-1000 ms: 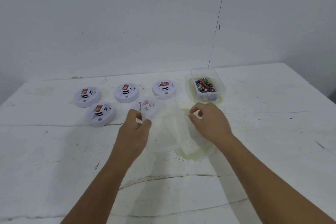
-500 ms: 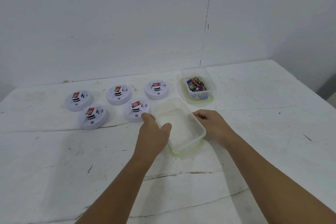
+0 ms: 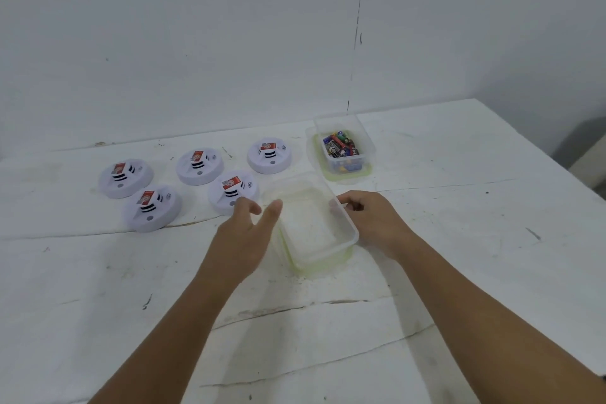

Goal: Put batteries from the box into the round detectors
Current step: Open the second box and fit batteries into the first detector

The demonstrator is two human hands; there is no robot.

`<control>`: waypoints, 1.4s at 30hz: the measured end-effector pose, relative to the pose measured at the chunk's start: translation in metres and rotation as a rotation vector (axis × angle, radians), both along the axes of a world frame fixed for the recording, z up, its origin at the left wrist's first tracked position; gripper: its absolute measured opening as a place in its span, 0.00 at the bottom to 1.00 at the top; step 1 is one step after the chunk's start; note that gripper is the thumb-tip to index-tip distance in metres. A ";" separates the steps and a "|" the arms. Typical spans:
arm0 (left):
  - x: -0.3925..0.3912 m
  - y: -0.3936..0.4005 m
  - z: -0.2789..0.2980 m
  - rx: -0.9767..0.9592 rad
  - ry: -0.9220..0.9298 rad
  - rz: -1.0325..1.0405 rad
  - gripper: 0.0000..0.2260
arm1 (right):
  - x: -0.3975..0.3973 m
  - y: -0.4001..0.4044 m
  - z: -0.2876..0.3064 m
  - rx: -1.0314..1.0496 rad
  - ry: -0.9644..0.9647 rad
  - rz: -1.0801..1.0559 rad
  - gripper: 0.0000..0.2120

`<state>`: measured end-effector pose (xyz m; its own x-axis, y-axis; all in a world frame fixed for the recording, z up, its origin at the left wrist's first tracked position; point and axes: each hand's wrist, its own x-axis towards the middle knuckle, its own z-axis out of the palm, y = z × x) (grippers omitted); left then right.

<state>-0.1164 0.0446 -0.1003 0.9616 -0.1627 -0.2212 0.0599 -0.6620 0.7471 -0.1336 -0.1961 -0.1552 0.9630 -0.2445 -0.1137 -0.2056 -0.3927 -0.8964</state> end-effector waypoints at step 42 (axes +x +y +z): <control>0.013 -0.209 -0.028 -0.513 0.321 -0.108 0.18 | -0.073 -0.144 0.021 0.049 -0.001 -0.600 0.17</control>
<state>-0.1035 -0.1639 -0.1278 0.8320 -0.4179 -0.3649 0.2878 -0.2372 0.9278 -0.2063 -0.3400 -0.1340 0.6585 -0.7399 -0.1374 -0.3776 -0.1669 -0.9108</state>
